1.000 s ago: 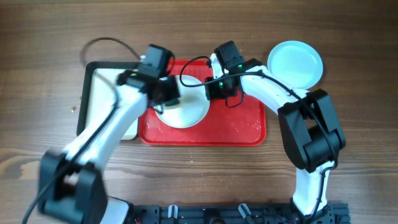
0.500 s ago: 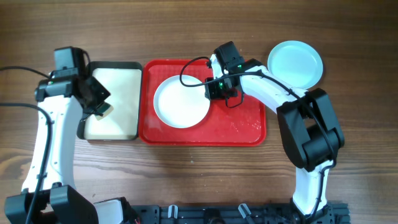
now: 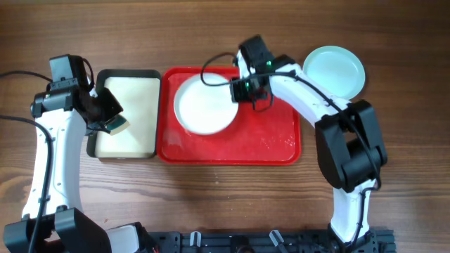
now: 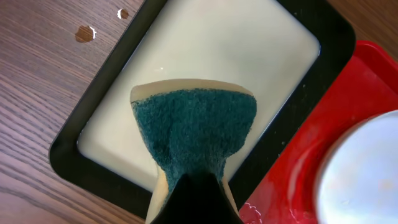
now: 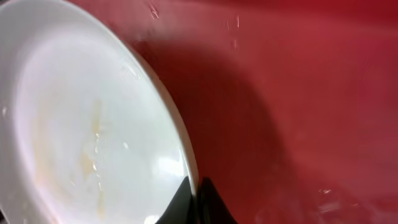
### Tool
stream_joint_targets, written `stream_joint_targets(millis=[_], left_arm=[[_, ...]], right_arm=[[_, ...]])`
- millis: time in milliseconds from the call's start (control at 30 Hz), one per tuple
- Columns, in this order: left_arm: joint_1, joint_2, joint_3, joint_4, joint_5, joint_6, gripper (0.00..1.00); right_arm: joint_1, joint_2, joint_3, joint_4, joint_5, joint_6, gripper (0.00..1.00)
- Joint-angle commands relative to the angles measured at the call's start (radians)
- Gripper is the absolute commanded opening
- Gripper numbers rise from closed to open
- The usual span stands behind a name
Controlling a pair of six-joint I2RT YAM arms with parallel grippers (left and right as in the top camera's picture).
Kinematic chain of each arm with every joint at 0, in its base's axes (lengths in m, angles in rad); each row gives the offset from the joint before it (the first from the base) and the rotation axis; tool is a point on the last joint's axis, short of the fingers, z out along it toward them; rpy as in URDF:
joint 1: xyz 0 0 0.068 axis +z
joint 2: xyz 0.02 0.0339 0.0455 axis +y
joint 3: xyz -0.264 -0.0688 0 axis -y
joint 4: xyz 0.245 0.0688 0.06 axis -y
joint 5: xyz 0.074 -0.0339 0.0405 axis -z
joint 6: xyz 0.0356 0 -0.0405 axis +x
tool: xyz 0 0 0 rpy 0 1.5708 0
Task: Clean dirty plates on tray and stack at the side
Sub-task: 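Lift the white plate with the right gripper and carry it left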
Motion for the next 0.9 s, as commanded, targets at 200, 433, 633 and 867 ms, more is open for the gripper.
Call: stream_joint_targets(millis=[200, 433, 633, 867], left_arm=[[0.002, -0.066, 0.001, -0.014, 0.019, 0.023, 0.04], [0.002, -0.077, -0.010, -0.061, 0.019, 0.019, 0.04], [0.002, -0.076, -0.073, -0.053, 0.019, 0.015, 0.04], [0.002, -0.076, -0.082, -0.050, 0.028, -0.061, 0.04]], right_arm=[[0.081, -0.031, 0.161, 0.060, 0.178, 0.036, 0.04], [0.277, -0.027, 0.160, 0.272, 0.477, 0.024, 0.04], [0.410, -0.005, 0.160, 0.487, 0.645, -0.229, 0.04], [0.465, -0.005, 0.160, 0.671, 0.657, -0.650, 0.04]])
